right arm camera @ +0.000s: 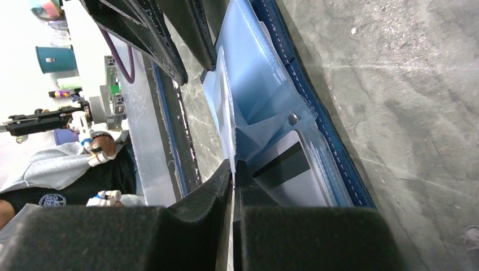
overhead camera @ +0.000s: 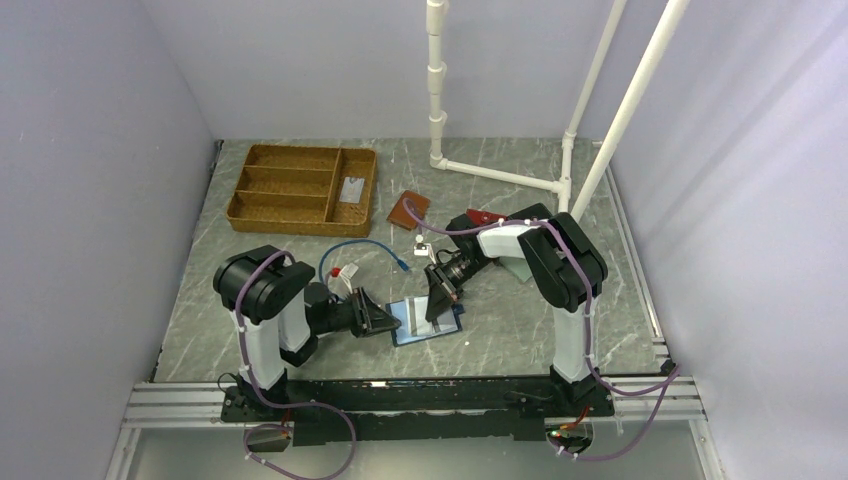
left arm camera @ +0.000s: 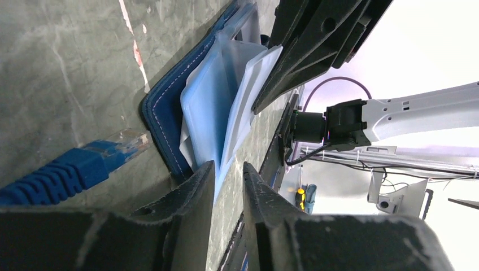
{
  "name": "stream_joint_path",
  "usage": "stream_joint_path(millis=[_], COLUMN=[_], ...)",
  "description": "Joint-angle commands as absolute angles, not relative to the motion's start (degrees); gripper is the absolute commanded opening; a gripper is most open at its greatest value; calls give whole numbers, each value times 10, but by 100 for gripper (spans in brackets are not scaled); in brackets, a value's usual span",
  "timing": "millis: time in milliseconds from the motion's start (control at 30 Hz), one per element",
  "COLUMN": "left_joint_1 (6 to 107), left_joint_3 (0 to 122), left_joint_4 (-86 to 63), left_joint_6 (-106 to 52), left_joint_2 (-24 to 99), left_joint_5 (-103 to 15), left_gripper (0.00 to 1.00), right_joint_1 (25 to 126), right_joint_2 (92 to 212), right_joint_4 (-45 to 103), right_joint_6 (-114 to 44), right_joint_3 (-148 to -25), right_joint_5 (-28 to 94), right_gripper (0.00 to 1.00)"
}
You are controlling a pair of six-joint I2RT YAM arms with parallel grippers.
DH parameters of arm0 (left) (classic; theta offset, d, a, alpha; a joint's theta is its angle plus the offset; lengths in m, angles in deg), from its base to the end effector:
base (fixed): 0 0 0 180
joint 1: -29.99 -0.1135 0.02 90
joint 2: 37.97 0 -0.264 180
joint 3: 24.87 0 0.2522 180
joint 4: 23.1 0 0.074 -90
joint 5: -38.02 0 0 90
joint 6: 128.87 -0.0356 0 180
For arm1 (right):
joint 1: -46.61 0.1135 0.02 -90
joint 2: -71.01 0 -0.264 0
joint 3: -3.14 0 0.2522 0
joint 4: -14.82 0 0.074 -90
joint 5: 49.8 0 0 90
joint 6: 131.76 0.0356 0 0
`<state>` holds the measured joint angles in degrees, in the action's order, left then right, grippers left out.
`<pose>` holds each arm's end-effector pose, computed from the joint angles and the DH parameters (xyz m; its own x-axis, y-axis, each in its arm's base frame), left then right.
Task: Take the credit cards out of the card holder
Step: Remove the credit card from the card holder.
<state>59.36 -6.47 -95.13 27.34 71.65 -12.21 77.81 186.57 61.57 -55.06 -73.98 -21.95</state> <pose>0.1623 -0.1174 0.0767 -0.9423 -0.2768 -0.1886 0.1023 0.2982 -0.9490 0.2737 0.2026 0.1046 -0.7592 -0.5854 -0.2843 -0.4933 0.2327 0.8381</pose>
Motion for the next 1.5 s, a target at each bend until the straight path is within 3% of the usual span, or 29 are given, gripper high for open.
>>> stream_joint_path(millis=[0, 533, 633, 733, 1100, 1467], left_joint_1=[599, 621, 625, 625, 624, 623], left_joint_3=[-54, -15, -10, -12, -29, -36], left_joint_4=[-983, -957, -950, -954, -962, -982], left_joint_6=[271, 268, 266, 268, 265, 268], left_joint_2=[720, 748, 746, 745, 744, 761], left_joint_5=[-123, -141, -140, -138, -150, -153], left_gripper=[31, 31, 21, 0, 0, 0], right_joint_1=[779, 791, 791, 790, 788, 782], right_joint_2=[1871, 1874, 1874, 1874, 1874, 1876], right_joint_4=[626, 634, 633, 634, 636, 637], right_joint_6=[-569, -574, -573, -572, -572, -571], right_joint_3=[-751, -756, -757, -757, -758, -757], right_joint_5=[-227, -240, -238, -234, -229, -230], right_gripper=[6, 6, 6, 7, 15, 11])
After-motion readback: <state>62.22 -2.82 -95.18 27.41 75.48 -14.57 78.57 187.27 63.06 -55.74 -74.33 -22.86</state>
